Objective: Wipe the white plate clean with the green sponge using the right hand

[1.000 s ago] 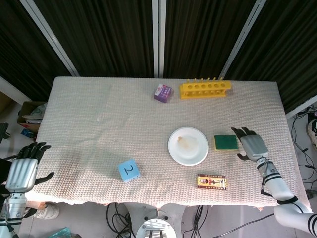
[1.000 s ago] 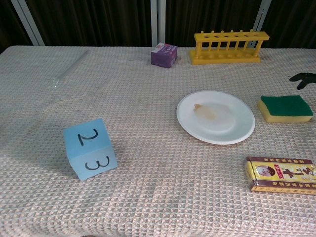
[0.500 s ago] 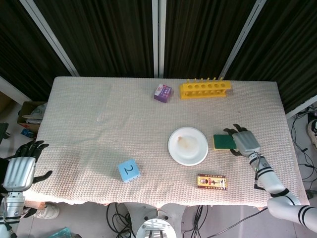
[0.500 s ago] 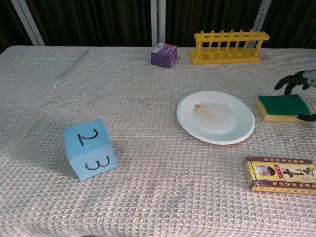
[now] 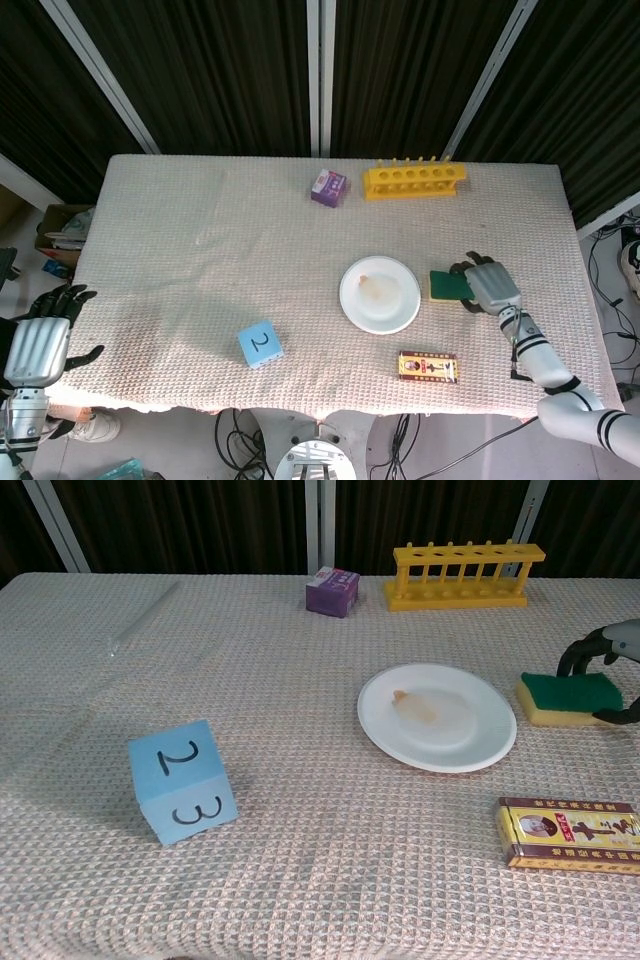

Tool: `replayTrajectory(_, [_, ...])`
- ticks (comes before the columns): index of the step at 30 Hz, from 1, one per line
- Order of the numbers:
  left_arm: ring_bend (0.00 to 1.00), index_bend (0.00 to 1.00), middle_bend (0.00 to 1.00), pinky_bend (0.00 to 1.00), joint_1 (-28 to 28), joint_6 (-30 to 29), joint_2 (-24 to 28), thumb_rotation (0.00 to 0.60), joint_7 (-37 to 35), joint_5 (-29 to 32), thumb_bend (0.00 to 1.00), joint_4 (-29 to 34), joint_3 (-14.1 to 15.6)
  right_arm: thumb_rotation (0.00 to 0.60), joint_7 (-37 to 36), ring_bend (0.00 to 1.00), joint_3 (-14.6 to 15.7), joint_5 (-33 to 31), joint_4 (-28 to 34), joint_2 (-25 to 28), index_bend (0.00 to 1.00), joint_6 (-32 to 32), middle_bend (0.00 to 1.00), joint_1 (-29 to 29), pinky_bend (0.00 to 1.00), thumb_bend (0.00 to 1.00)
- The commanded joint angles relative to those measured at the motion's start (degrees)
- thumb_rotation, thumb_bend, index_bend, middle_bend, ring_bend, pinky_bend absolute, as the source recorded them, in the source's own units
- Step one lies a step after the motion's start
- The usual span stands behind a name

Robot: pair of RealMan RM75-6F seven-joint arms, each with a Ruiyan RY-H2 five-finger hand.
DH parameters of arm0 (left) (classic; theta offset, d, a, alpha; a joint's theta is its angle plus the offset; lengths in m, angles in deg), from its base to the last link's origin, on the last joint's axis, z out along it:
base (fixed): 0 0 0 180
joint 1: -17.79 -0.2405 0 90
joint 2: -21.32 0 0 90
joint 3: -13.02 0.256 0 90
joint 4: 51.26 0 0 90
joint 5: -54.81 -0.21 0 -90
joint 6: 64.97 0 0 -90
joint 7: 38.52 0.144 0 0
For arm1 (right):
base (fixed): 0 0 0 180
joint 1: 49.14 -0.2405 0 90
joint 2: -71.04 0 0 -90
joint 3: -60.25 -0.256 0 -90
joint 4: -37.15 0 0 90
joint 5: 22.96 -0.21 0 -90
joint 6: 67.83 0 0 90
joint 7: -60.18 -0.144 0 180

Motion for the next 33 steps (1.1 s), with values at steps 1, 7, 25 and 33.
replayTrajectory(1, [0.12,0.23,0.16,0.17,0.07,0.12,-0.09,0.600,-0.08,0.06,0.00,-0.09,-0.04,0.600,-0.21,0.15,0.06,0.68,0.03,0.27,0.38,-0.61,0.38,-0.18,0.27,0.35])
replayTrajectory(7, [0.12,0.23,0.16,0.17,0.24,0.56,0.15,0.600,-0.09,0.26,0.00,-0.17,-0.07,0.600,2.92,0.21,1.00,6.94,5.08,6.52,0.42,-4.39,0.43,-1.31,0.29,0.47])
replayTrajectory(25, [0.12,0.23,0.16,0.17,-0.18,0.80,-1.34,0.600,-2.52,0.84,0.00,-2.37,0.19,0.600,29.14,0.30,-2.08,2.60,10.50,3.15,0.61,8.76,0.48,-15.35,0.35,0.72])
replayTrajectory(33, [0.12,0.23,0.16,0.17,-0.68,0.55,-1.84,0.600,-5.36,1.18,0.00,-5.19,0.15,0.600,34.92,0.31,-2.12,1.09,4.95,-4.25,0.63,4.75,0.50,-16.29,0.35,0.74])
